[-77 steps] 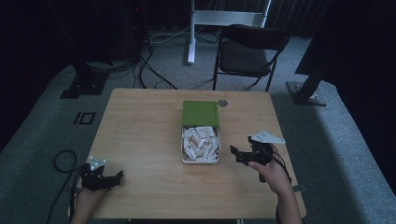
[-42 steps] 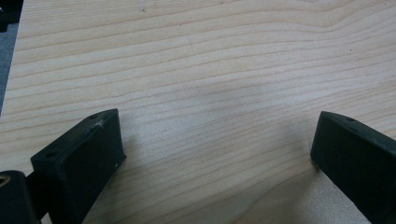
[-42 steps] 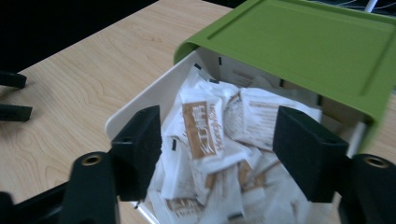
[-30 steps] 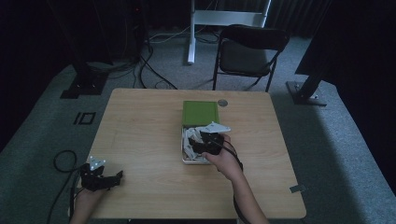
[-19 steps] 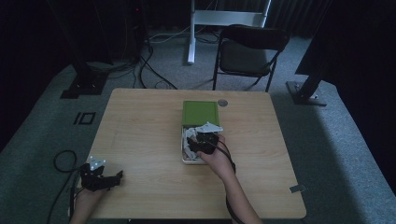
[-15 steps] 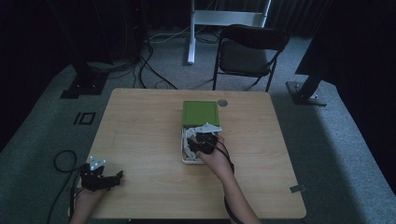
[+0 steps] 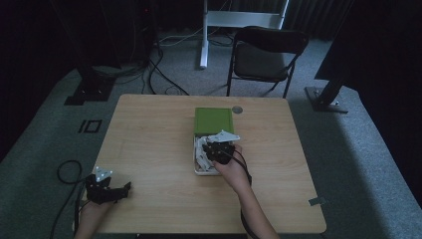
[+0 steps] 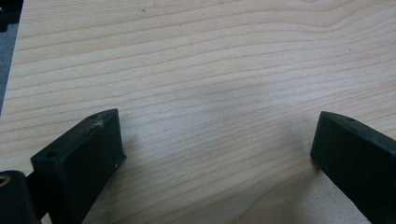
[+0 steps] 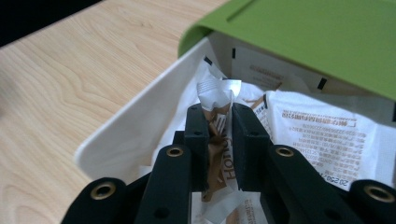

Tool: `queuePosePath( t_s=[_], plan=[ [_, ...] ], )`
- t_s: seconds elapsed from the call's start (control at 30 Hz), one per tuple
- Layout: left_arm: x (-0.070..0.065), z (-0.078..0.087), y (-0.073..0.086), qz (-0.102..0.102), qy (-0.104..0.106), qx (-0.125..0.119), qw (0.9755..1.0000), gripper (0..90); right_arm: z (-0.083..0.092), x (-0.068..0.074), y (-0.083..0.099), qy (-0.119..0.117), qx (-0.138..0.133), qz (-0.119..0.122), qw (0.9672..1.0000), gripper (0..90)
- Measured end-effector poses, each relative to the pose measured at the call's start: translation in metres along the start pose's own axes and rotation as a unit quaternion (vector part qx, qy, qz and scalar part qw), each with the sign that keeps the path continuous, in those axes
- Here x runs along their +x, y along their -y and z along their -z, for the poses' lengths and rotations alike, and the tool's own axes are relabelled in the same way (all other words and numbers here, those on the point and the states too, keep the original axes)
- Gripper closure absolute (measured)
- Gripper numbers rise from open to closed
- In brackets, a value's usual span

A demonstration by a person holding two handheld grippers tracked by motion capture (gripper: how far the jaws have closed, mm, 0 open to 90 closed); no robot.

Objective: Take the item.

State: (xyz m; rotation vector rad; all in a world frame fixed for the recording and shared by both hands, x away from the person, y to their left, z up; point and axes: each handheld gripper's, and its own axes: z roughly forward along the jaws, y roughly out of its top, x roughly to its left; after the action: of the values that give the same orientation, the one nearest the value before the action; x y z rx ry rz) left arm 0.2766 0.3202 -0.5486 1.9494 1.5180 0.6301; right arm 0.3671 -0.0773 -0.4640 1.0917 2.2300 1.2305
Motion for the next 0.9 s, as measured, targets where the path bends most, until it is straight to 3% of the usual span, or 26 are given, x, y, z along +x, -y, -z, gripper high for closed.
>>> queuePosePath(
  t_s=[0.23,0.47,0.77,0.9],
  plan=[
    [0.0,0.0,0.0,0.001,0.0,0.0,1.0,3.2,0.017,-0.003,-0.007,-0.015,-0.016,-0.009,0.9997,78.8],
    [0.0,0.0,0.0,0.0,0.0,0.0,1.0,3.2,0.038,-0.014,-0.016,-0.013,-0.037,-0.015,0.9991,78.8],
    [0.0,0.0,0.0,-0.001,0.0,0.0,1.0,3.2,0.063,-0.045,-0.017,0.012,-0.057,-0.037,0.9976,78.8],
    [0.0,0.0,0.0,-0.001,0.0,0.001,1.0,3.2,0.074,-0.06,-0.016,0.034,-0.062,-0.037,0.9968,78.7]
  ],
)
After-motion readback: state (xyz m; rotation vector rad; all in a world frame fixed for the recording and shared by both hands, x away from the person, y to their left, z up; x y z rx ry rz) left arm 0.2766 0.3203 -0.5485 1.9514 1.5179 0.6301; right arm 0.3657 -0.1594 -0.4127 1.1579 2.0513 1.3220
